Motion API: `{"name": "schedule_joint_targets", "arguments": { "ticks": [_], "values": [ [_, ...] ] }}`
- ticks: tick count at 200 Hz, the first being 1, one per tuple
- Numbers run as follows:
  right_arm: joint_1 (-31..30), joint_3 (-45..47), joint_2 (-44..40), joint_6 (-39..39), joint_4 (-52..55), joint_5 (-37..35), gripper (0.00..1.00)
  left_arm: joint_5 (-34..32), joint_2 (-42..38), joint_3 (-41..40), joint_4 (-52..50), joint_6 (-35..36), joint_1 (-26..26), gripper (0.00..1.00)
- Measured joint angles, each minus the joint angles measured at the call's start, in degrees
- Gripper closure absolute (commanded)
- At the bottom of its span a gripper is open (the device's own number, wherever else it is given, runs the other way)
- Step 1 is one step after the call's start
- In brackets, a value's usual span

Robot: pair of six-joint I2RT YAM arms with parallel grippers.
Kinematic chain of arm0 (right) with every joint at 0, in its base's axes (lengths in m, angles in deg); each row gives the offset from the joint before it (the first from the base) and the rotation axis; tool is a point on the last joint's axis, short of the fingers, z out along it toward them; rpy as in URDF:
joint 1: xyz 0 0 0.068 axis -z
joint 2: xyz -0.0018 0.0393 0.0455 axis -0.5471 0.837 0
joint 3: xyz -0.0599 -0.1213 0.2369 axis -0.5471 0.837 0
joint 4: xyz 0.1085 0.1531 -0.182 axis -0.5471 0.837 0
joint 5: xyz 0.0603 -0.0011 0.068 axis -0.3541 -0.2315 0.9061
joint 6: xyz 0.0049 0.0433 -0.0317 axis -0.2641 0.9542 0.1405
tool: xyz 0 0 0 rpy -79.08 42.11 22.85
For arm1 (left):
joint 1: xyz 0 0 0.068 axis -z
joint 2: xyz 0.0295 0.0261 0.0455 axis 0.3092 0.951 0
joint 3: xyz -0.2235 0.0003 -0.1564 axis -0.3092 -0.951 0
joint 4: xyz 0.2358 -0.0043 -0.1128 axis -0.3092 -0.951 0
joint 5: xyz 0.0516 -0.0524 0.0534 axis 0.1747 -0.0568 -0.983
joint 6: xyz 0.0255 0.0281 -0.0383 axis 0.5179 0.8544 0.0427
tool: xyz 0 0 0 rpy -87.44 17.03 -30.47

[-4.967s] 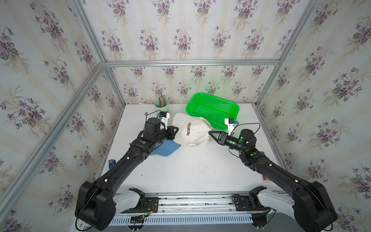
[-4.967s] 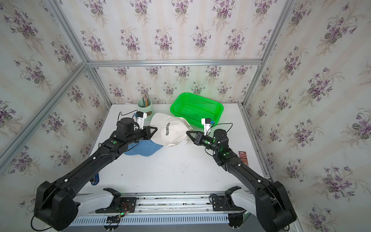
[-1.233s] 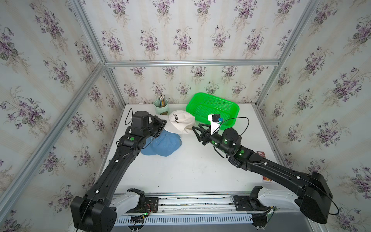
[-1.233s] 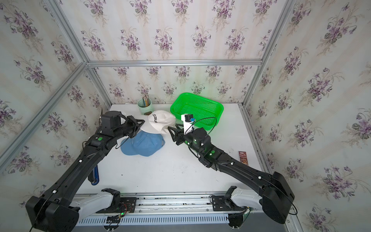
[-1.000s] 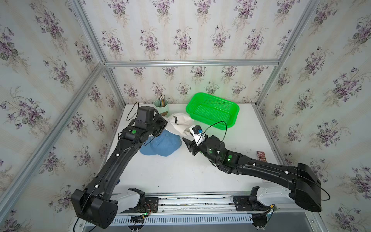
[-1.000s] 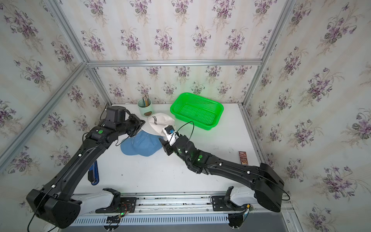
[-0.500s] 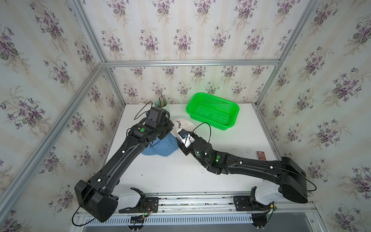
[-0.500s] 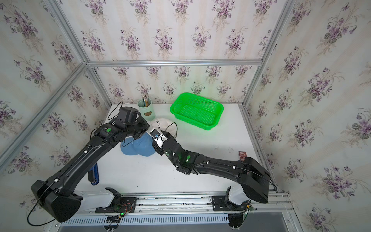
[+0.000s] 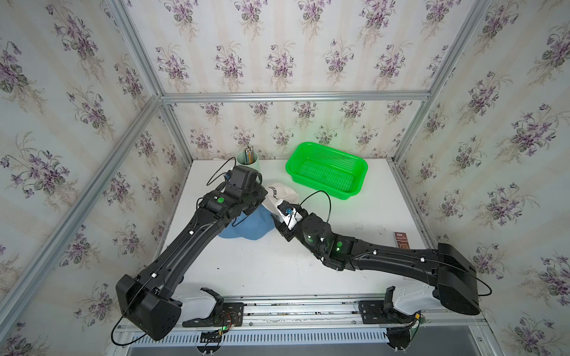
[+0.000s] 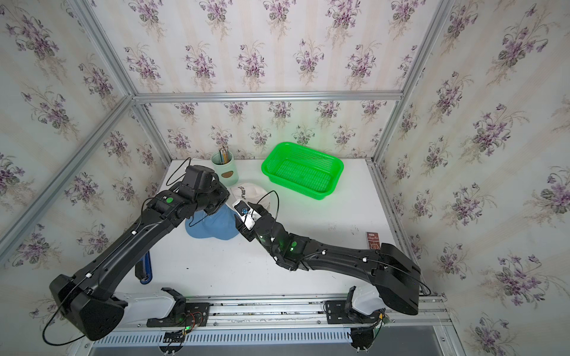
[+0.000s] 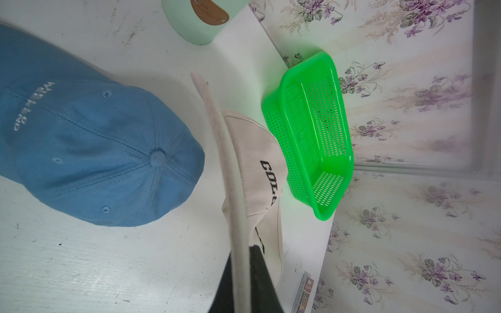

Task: Turn the baseball cap inside out
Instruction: Turn over the baseball cap.

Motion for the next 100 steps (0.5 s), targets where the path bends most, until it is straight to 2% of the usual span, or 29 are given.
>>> {"name": "schedule_joint_targets", "arguments": {
  "ticks": [55,100],
  "values": [
    [0.39,-3.08,4.33,-0.63,-0.81,-2.29,0.40,0.94,-0.07,0.42,0.52,-0.81,1.25,1.00],
    [2.32,-6.75,7.74,-1.84,-1.31,-2.95,0.71,2.08,-0.39,0.42,2.69,-1.88,1.38,1.00]
  ]
}}
